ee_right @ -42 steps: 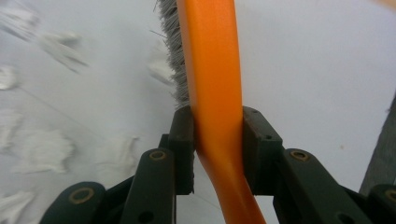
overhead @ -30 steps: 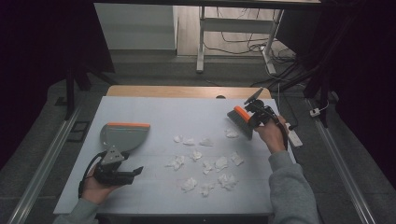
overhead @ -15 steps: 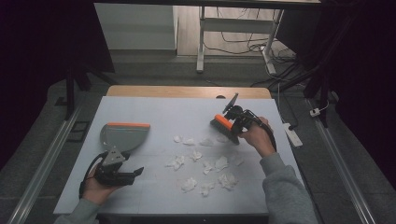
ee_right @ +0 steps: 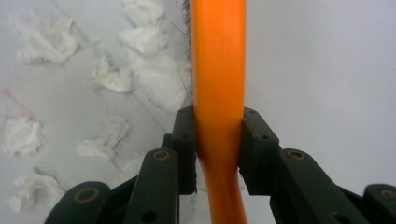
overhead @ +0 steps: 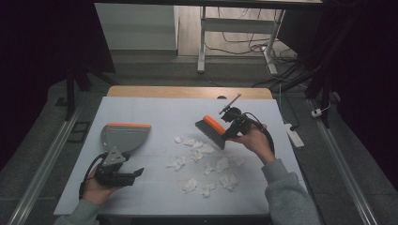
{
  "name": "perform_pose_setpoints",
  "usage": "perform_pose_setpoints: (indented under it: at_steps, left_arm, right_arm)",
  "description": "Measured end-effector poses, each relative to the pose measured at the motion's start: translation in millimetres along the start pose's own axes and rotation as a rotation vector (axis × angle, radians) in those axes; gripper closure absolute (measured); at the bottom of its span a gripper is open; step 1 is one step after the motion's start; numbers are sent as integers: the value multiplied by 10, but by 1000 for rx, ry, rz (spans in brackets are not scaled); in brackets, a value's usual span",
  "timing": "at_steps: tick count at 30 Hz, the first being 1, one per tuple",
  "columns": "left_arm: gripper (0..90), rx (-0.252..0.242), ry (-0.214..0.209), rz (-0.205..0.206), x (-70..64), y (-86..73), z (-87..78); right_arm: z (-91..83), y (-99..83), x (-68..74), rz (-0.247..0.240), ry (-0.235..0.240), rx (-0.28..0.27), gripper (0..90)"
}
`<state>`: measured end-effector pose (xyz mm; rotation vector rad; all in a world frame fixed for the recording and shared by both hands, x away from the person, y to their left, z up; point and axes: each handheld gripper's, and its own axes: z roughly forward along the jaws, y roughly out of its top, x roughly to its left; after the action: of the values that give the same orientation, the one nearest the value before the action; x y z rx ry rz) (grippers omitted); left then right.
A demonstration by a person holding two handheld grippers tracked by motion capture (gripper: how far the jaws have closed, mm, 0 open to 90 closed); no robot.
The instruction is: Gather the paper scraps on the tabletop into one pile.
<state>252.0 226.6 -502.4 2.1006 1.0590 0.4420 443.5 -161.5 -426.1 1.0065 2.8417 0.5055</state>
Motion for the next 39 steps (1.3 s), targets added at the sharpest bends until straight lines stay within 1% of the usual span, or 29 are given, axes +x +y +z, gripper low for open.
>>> perform_pose_setpoints:
  at_steps: [4,8,10,12,13,14,15,18,21,24,29,30,33,34,35,37,39]
  left_arm:
    - [257,0,0,0,4,-1,0]
    - [259,0,1,-3,7,-2,2]
    - [259,-1,1,-5,11,-2,1]
    - [259,-1,2,-5,13,-2,1]
    - [259,0,2,-5,13,-3,2]
    - [259,1,3,-5,12,-4,3]
    - [259,2,3,-4,11,-4,3]
    - [259,-1,4,-3,11,-4,-1]
    - [259,-2,2,-2,14,-5,-3]
    - [259,-1,2,2,15,-9,-5]
    - [260,-3,4,1,17,-14,-4]
    - [261,-3,5,6,15,-14,-2]
    - [261,5,10,19,-6,-15,6]
    - [261,7,13,24,-14,-14,7]
    - [261,7,15,28,-16,-13,3]
    - [261,3,13,24,-10,-17,-3]
    - [261,3,14,21,-1,-23,-4]
  right_arm:
    - [-135,-43,-69,29,-35,-53,703]
    - [-227,-50,-86,44,-48,-104,703]
    - [-242,-25,-80,58,-23,-122,703]
    - [-229,28,-37,63,-7,-127,703]
    - [-196,109,22,53,0,-128,703]
    - [-196,109,22,53,0,-128,703]
    - [-174,157,54,53,12,-131,703]
    - [-83,324,155,58,55,-150,703]
    - [50,517,274,70,100,-161,703]
    - [229,716,385,101,155,-159,704]
    - [563,969,540,143,215,-138,703]
    - [628,1001,552,150,221,-130,703]
    - [809,1069,563,197,271,-137,703]
    - [856,1079,558,224,284,-135,703]
    - [895,1076,543,229,280,-121,703]
    - [912,1043,517,231,249,-98,703]
    - [877,956,437,246,253,-84,703]
